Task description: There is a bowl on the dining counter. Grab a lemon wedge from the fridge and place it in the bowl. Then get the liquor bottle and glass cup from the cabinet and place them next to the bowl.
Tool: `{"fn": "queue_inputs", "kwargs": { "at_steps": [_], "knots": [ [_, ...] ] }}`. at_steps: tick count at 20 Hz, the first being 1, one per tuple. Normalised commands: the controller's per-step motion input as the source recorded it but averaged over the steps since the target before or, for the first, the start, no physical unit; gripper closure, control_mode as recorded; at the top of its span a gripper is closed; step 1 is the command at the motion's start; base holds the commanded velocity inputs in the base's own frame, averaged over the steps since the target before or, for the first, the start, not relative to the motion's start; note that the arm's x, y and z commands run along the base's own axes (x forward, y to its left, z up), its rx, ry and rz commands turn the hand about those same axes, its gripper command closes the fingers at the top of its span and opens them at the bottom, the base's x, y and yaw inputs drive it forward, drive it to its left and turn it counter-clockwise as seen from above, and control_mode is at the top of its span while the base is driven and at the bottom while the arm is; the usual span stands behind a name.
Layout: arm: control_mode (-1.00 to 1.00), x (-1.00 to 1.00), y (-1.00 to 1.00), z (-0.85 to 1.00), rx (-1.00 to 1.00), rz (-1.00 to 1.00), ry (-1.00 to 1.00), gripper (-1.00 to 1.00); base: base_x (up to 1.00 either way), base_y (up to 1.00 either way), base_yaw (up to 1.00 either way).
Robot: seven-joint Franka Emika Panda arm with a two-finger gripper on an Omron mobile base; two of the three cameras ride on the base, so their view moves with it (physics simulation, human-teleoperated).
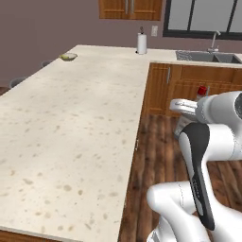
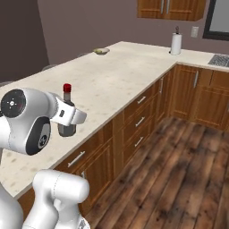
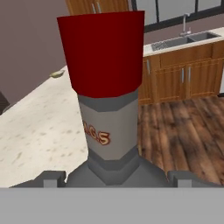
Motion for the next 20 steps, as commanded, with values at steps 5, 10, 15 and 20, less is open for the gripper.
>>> {"fn": "queue_inputs", "kwargs": {
  "at_steps": [5, 10, 15, 20],
  "knots": [
    [1.00, 0.00, 0.00, 0.00, 0.00, 0.00, 0.00, 1.00, -1.00, 1.00, 0.22],
    [1.00, 0.00, 0.00, 0.00, 0.00, 0.00, 0.00, 1.00, -1.00, 1.00, 0.15],
    [1.00, 0.00, 0.00, 0.00, 0.00, 0.00, 0.00, 1.00, -1.00, 0.82, 0.20],
    [1.00, 0.00, 0.00, 0.00, 0.00, 0.00, 0.00, 1.00, -1.00, 0.63, 0.22]
  ]
}}
